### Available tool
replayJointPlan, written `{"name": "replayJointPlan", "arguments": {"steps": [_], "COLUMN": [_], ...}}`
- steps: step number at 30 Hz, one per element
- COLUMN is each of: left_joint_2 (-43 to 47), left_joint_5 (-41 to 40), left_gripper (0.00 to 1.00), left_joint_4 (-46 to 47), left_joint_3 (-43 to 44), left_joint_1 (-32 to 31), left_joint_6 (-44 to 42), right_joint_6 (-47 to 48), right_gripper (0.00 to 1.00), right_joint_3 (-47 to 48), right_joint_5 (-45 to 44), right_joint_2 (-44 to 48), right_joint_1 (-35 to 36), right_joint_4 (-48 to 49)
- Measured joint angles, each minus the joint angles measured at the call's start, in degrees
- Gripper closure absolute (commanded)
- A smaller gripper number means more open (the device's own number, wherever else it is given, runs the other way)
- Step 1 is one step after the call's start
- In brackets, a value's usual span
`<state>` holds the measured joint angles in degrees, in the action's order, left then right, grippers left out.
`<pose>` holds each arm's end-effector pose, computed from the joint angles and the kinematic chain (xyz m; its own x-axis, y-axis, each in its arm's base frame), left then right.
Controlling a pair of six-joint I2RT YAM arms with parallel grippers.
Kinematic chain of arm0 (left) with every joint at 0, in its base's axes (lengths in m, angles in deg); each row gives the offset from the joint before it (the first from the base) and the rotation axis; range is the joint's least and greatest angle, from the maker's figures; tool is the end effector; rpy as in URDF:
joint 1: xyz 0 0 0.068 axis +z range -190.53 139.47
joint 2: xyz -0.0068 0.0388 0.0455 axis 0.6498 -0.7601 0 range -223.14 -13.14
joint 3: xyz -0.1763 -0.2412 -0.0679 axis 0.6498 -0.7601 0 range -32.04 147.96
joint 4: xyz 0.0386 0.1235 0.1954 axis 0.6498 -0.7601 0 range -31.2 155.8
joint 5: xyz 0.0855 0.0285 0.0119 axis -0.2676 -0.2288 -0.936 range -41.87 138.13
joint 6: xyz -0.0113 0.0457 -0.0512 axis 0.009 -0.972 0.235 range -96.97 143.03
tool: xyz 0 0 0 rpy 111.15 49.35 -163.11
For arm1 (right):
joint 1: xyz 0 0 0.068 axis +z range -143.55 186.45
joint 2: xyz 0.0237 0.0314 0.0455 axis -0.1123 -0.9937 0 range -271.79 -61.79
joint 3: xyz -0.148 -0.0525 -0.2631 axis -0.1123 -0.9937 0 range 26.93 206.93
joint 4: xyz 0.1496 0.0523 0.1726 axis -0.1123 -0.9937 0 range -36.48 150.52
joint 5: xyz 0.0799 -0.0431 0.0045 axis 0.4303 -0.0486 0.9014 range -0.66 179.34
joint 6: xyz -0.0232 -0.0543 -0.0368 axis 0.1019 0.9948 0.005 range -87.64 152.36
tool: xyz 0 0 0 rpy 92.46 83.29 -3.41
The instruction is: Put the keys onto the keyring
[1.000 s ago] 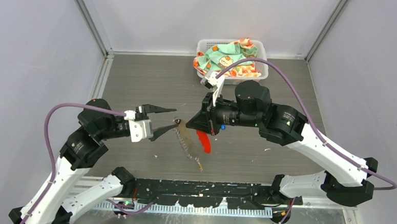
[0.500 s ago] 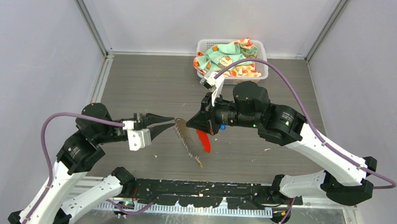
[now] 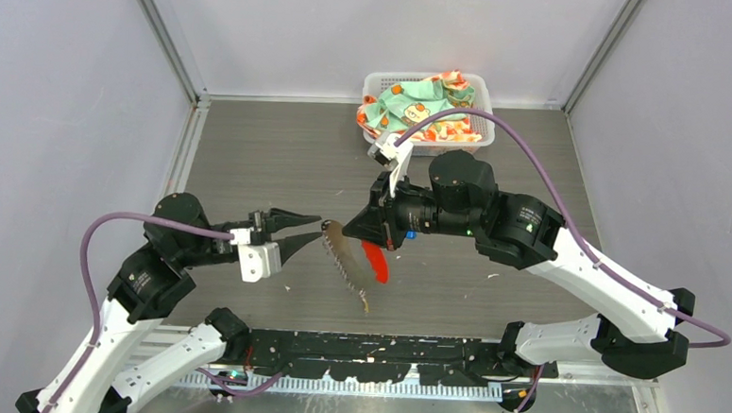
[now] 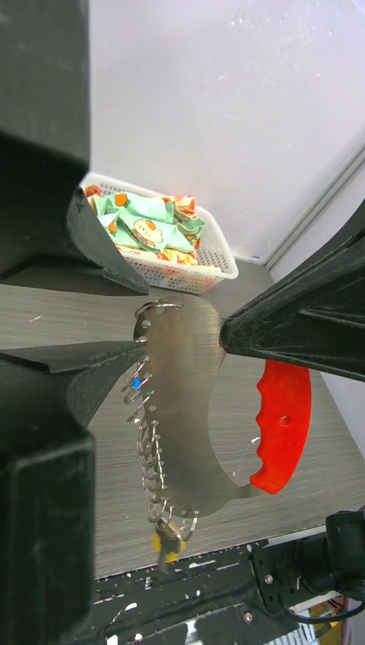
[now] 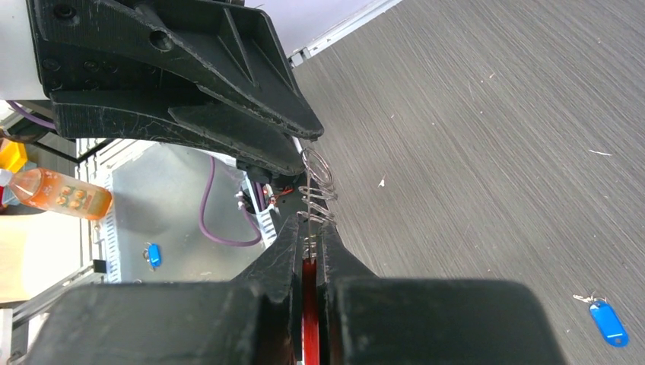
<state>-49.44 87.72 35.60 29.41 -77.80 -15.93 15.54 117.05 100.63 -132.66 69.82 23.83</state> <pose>0.0310 -0.0689 0.4260 0.5568 0.1853 -0.8097 0.7996 0.1444 0.5829 0.0930 0.2103 0.4846 -0.4065 -0.1776 -0.8962 -0.8804 0.3384 0.3322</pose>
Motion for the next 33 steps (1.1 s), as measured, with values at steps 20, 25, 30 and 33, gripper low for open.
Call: {"name": "replayJointPlan", "arguments": {"steps": [20, 25, 30, 33], "left_joint_2": [-3.61, -5.60, -7.89, -9.25], "left_joint_5": [2.32, 6.58, 10.14, 13.03], "left_gripper": [0.27, 0.27, 0.28, 0.30], "left_joint_4": [-4.20, -2.34, 1.49, 6.19], "left_joint_3": [6.05, 4.15, 1.60, -0.24], "left_joint_1": [0.00, 0.00, 0.00, 0.00], "left_joint_6": [15.02, 28.68, 41.20, 49.99], "right_joint_6": [5.05, 12.46, 19.50, 22.80], "right_gripper": [0.99, 0.99, 0.99, 0.99], "right_joint_3": [-6.56, -13.11, -15.41, -16.17], "right_joint_5": [2.80, 7.26, 10.91, 12.87], "right_joint_2": [4.94, 11.23, 14.78, 16.17], "right_joint_1": [0.35, 0.39, 0.44, 0.44], "right_joint_4": [0.57, 2.73, 3.78, 4.04]}}
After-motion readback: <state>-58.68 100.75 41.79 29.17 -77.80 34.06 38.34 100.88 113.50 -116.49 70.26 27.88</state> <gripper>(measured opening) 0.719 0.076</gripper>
